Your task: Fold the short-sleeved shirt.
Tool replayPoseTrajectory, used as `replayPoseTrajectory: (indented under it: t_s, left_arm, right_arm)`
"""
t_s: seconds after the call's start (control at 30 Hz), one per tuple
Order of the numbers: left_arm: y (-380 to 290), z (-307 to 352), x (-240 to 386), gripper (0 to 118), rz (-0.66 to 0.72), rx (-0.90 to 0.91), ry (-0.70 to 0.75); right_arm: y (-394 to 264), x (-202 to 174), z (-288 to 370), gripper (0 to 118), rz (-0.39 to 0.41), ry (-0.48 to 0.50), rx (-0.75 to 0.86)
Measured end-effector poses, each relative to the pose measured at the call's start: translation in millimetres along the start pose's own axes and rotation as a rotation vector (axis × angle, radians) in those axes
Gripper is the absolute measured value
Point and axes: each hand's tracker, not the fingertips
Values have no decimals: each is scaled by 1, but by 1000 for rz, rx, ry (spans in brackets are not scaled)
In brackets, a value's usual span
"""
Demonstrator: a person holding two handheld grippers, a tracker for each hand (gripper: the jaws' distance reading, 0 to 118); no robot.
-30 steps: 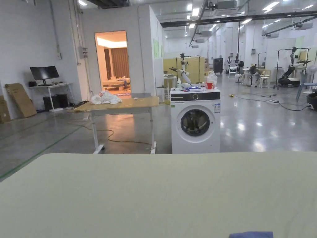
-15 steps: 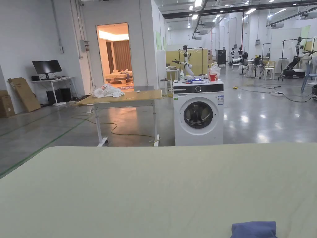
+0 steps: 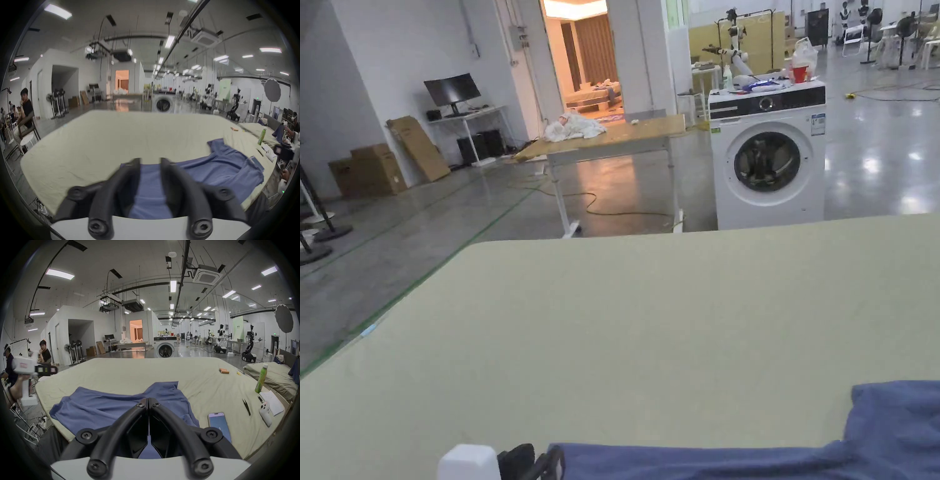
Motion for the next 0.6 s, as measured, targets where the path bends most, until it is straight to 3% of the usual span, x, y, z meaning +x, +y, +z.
replayPoseTrajectory:
  t_s: [0.07, 0.1, 0.3, 0.33, 0.4, 0.5, 0.6]
  left_arm:
    - [5, -51, -15, 57, 68, -76, 28]
    - [6, -79, -21, 61, 105, -110, 66]
    - [-5, -204, -53, 61, 137, -477, 163]
    - [-10, -212, -54, 59, 145, -474, 185]
    - [-17, -220, -54, 29, 151, -510, 166]
    - [-21, -221, -42, 15, 63, -508, 172]
    - [-19, -230, -42, 6, 51, -556, 136]
  right_arm:
    - [0, 2, 0, 0, 1, 0, -14]
    - [-1, 4, -1, 0, -4, -2, -20]
    - [-5, 19, 10, 0, -44, -43, -49]
    - [-7, 23, 12, 0, -40, -54, -59]
    - [-10, 30, 16, 0, -31, -82, -92]
    - [-14, 42, 17, 0, -63, -104, -125]
    - [-7, 55, -2, 0, -157, -84, -142]
